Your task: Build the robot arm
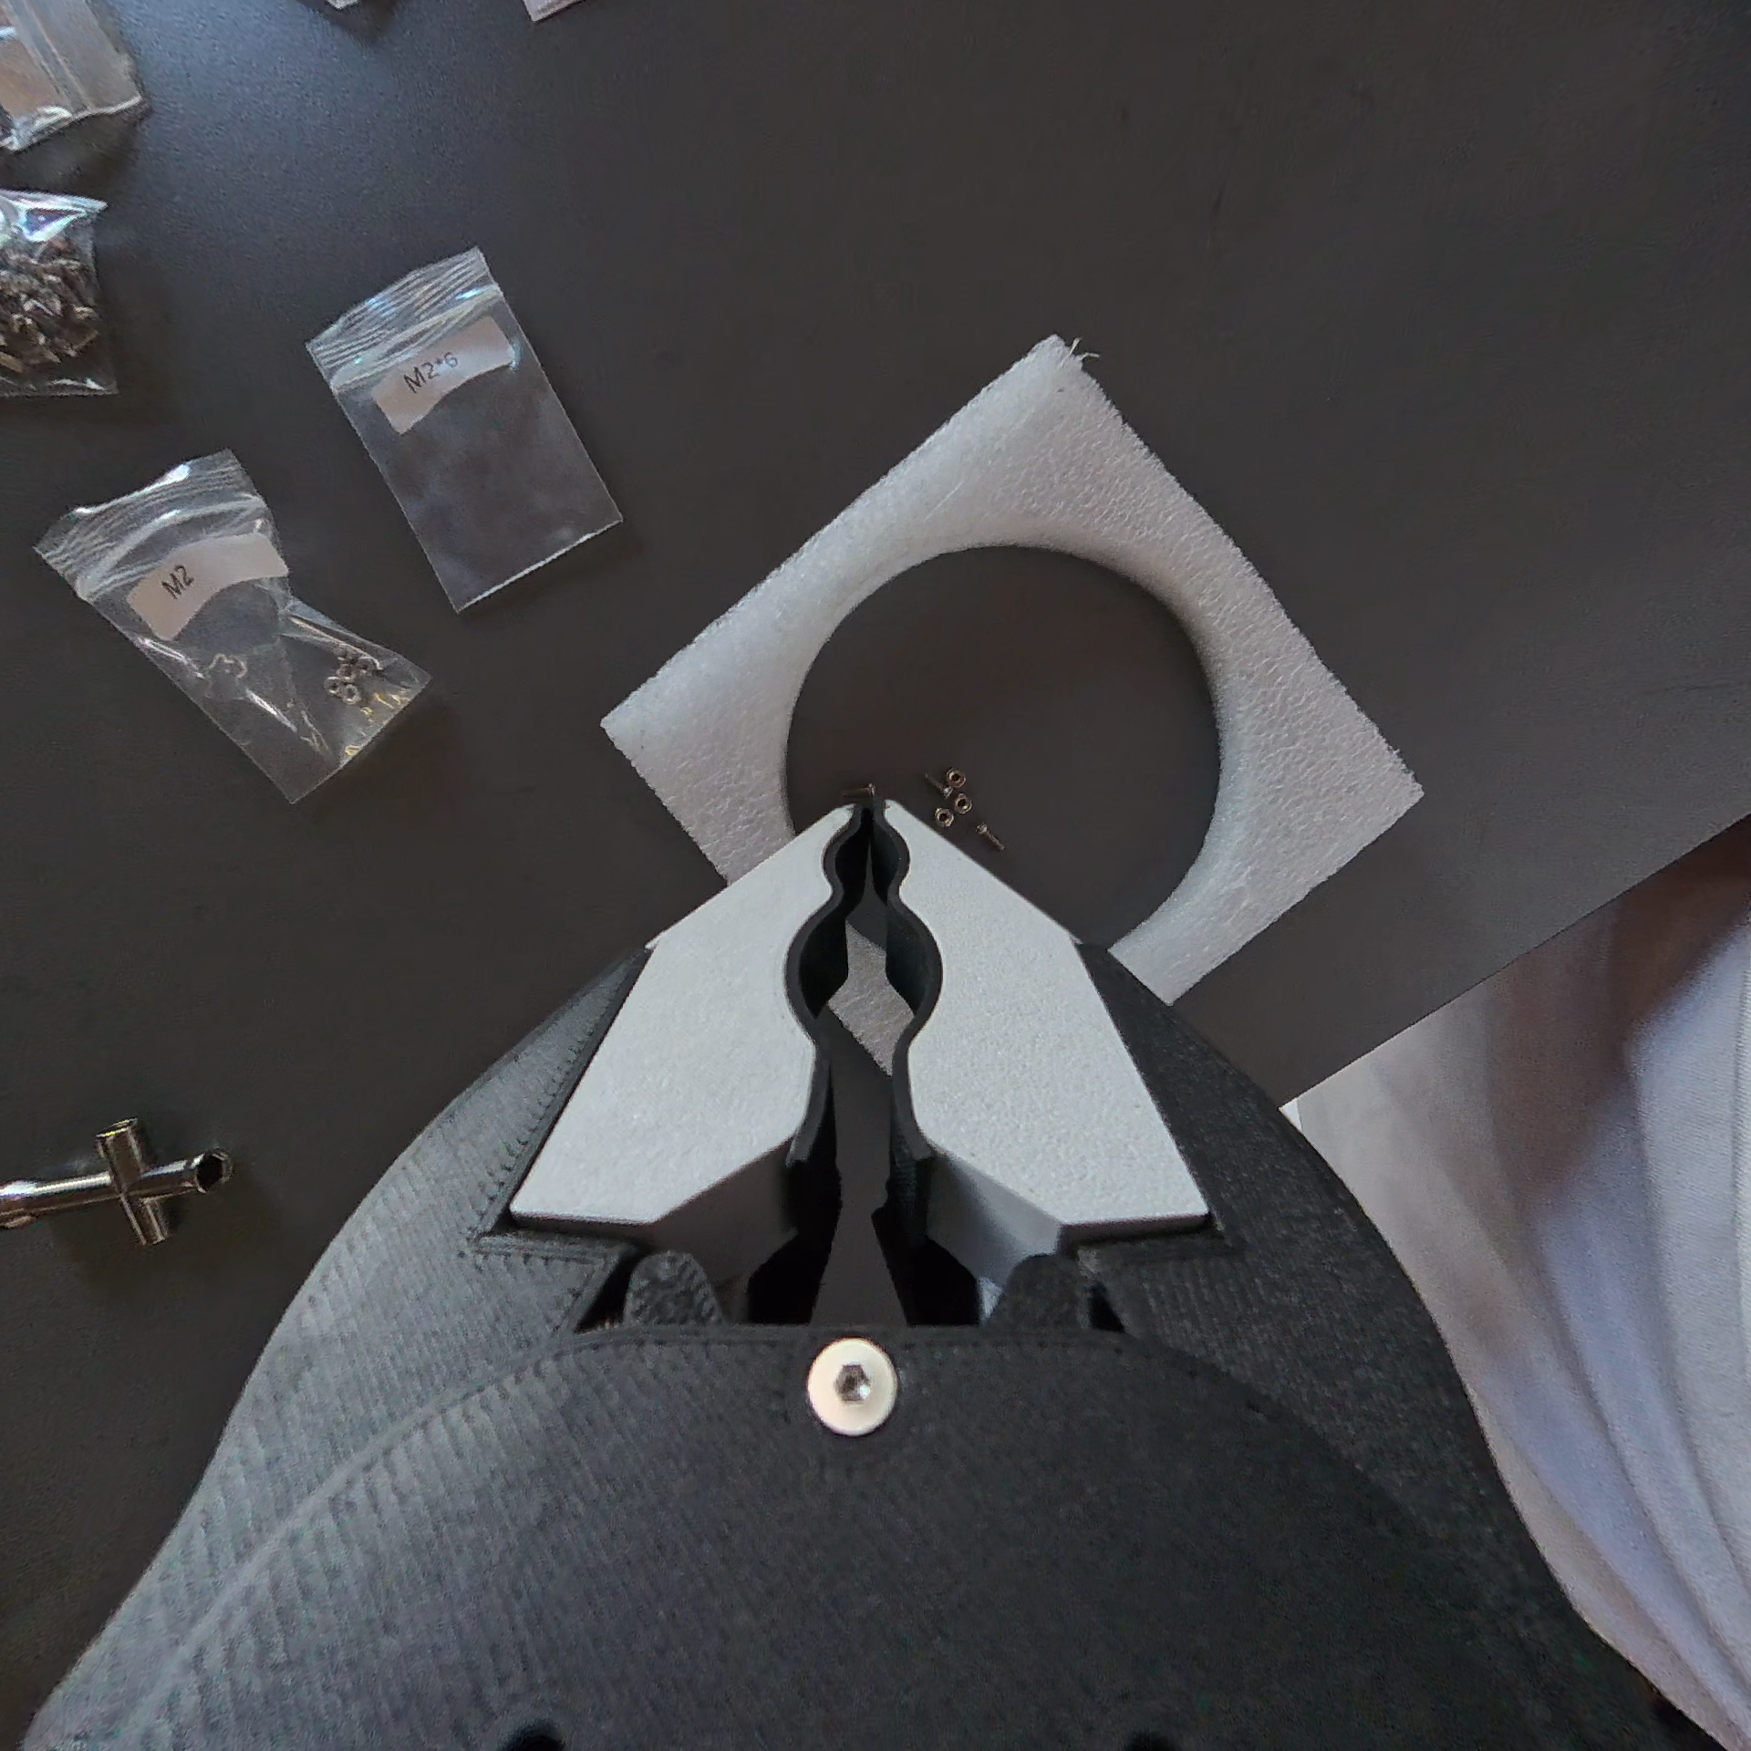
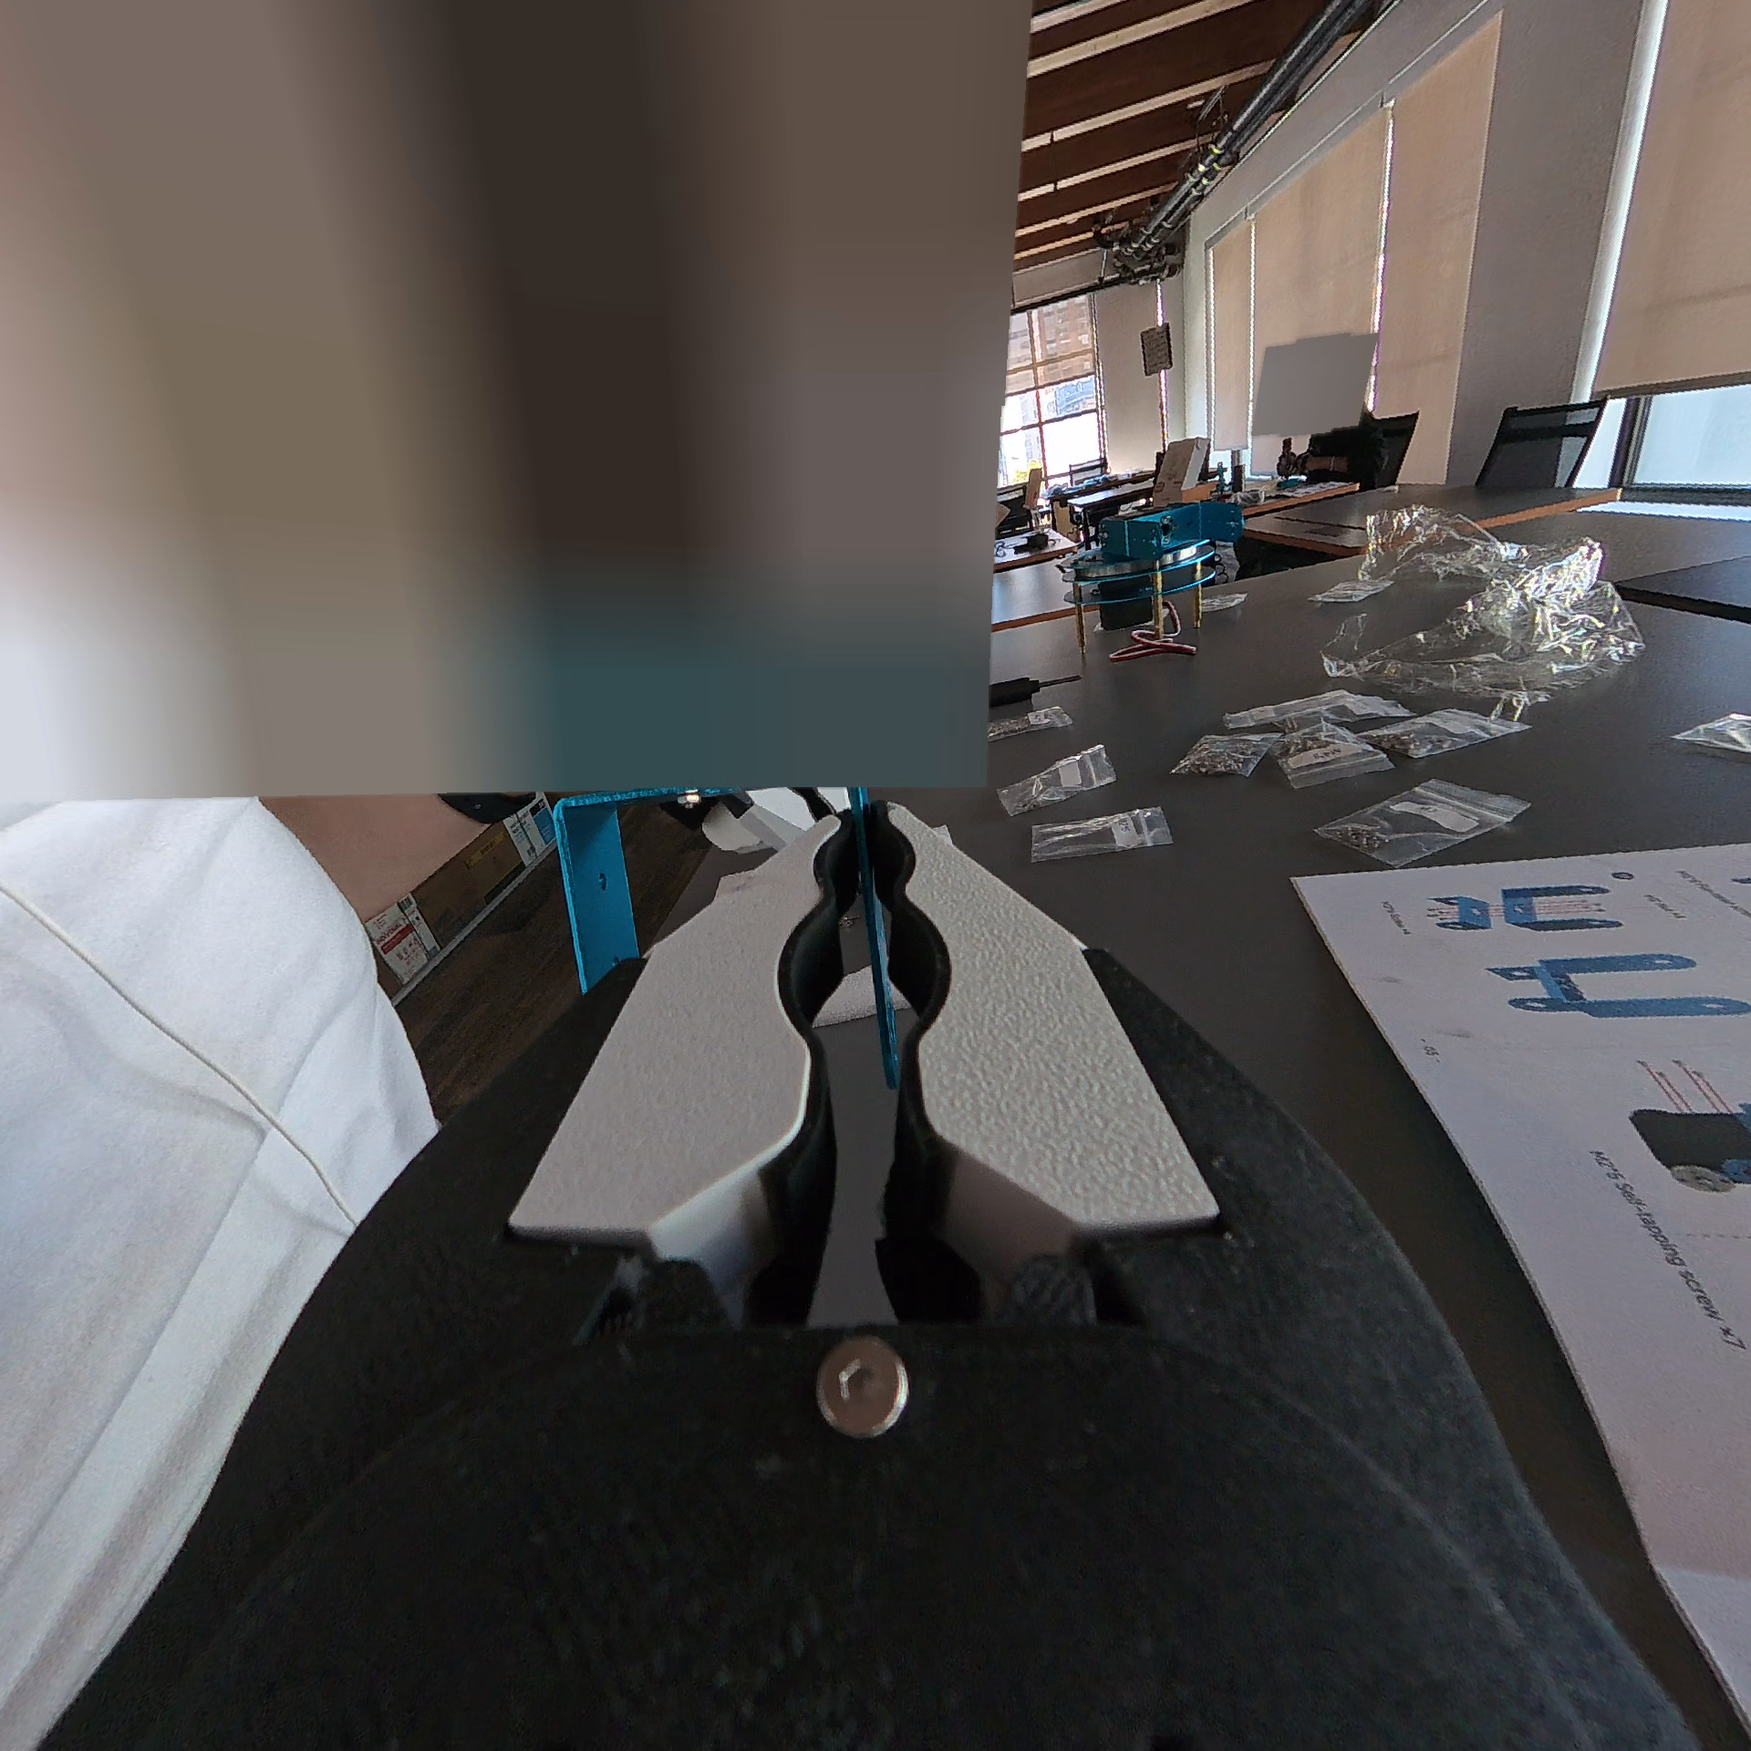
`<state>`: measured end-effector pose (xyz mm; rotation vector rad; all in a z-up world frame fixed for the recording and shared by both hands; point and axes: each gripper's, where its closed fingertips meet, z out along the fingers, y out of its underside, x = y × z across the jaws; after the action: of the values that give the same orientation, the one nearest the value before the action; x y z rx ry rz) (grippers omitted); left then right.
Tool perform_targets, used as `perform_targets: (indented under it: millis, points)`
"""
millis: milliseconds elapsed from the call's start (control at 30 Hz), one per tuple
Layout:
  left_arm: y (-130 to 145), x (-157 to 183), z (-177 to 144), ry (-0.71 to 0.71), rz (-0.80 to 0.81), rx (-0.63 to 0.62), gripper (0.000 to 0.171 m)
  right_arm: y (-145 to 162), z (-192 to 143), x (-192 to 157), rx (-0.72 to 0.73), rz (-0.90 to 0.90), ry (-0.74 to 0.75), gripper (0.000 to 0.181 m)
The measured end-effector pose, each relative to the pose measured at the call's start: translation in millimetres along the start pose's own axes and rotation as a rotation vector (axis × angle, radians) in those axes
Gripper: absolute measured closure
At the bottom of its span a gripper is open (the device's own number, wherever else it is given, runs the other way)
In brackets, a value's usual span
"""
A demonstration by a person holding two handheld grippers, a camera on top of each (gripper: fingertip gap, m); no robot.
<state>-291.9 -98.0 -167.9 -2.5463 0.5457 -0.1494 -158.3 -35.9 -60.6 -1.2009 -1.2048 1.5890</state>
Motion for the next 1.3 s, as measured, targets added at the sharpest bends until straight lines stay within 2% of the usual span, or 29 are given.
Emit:
perform_targets:
  millis: [100, 367, 1067, 1300]
  points:
    - [-4.0, 0.4, -2.3, 0.004, 0.012, 0.022, 0.166, -0.1, -0.1, 0.3, 0.001, 0.002, 0.0, 0.181]
    - [-6.0, 1.6, 1.9, 0.003, 0.042, 0.004, 0.17, 0.2, -0.2, 0.4, -0.001, -0.001, 0.002, 0.181]
    - [-7.2, -2.4, 0.0, -0.027, 0.062, 0.002, 0.165, -0.3, -0.6, 1.5, 0.002, 0.006, 0.0, 0.181]
    - [-5.2, -11.3, 6.3, -0.075, 0.003, -0.029, 0.16, 0.1, -0.2, 1.2, -0.001, 0.002, -0.001, 0.181]
